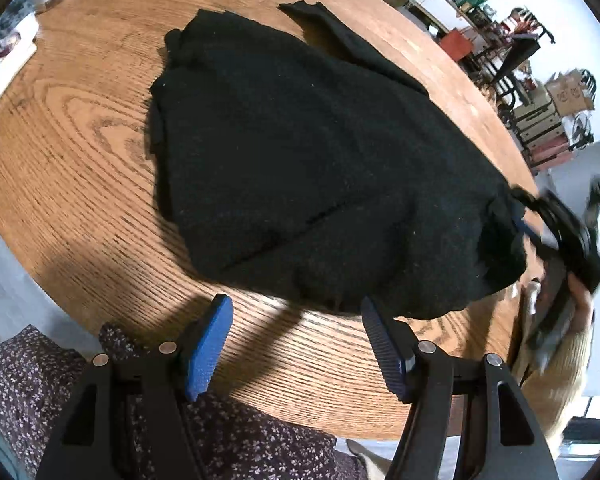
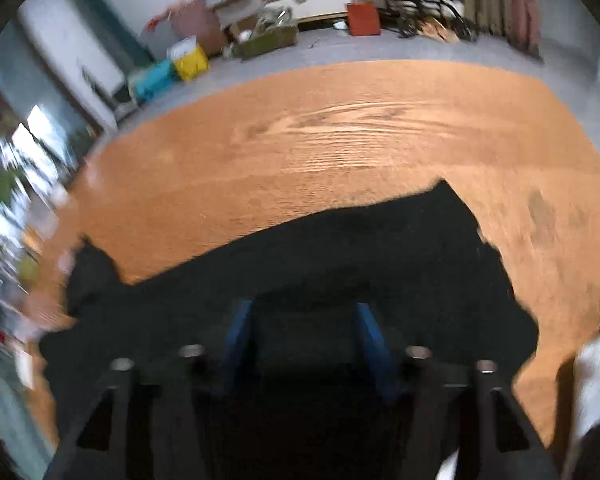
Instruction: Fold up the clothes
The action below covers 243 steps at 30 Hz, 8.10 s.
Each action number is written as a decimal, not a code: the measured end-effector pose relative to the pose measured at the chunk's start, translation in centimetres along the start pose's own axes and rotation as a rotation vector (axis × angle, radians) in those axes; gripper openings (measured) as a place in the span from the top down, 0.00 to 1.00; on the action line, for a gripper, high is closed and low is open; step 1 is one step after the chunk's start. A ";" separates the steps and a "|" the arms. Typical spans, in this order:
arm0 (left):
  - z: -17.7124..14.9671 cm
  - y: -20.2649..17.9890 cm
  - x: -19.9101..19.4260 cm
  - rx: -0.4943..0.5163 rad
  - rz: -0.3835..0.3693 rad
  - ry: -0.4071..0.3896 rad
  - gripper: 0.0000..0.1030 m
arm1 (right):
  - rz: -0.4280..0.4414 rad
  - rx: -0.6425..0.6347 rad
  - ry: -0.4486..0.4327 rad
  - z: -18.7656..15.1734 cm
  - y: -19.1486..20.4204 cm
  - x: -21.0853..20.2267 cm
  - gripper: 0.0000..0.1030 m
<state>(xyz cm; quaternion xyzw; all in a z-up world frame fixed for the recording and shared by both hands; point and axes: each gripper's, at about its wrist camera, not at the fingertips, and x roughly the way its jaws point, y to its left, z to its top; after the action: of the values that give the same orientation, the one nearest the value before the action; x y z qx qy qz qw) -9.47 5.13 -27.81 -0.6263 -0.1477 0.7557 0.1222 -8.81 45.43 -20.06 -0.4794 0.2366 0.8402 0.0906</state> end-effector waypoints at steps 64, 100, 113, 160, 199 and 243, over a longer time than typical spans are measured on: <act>-1.9 7.0 0.8 -0.828 -0.551 -0.150 0.26 | 0.495 0.437 0.172 -10.3 11.2 -1.2 0.75; -5.3 6.2 -0.4 -0.809 -0.593 -0.213 0.26 | 0.625 0.731 0.274 -13.5 6.0 9.0 0.72; -4.5 2.4 1.3 -0.821 -0.648 -0.316 0.24 | 0.796 0.600 0.187 -8.7 8.0 4.8 0.79; 2.5 3.1 -5.1 -0.519 -0.400 -0.250 0.84 | 0.487 0.574 -0.071 -8.1 -6.7 1.2 0.91; -3.6 6.8 -14.7 -0.297 -0.381 -0.195 0.84 | 0.305 0.345 -0.140 -16.3 -0.9 -15.5 0.87; -10.7 3.7 -20.4 0.701 0.085 -0.258 0.31 | 0.234 0.211 0.005 -10.9 -0.2 -10.4 0.23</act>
<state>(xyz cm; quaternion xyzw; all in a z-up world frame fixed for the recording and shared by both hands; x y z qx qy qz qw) 4.80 -5.08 -12.48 -0.4516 0.1320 0.8375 0.2781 5.05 41.13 -15.94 -0.4384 0.3779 0.8144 0.0413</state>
